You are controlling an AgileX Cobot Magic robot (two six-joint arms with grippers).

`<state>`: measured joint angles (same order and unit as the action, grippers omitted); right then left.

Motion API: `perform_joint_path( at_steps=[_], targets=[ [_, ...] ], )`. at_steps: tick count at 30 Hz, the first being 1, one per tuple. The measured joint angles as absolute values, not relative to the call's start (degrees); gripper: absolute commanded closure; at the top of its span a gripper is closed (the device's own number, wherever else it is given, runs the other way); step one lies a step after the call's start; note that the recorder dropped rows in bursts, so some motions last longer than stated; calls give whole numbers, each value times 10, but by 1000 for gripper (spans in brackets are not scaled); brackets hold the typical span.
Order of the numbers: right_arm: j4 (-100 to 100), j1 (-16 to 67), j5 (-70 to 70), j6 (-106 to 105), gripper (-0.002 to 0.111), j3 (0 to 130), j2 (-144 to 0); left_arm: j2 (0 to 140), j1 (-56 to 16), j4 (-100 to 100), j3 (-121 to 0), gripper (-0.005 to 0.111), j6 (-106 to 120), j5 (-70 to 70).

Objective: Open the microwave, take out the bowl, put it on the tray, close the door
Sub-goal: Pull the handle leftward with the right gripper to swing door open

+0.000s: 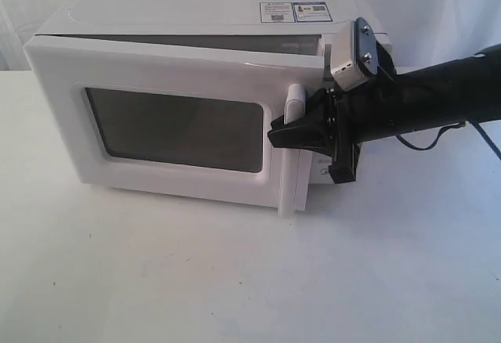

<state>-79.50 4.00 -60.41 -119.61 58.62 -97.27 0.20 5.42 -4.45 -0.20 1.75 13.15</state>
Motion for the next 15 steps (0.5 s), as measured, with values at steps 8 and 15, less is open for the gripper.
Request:
perform_joint_path(
  at_steps=[8,15],
  targets=[
    [-787,40,-598,-1169,108,589,-973,2,54,-45,-2,107,17,131],
    [-774,40,-597,-1143,107,594,-972,2,54,-45,-2,107,17,131]
  ],
)
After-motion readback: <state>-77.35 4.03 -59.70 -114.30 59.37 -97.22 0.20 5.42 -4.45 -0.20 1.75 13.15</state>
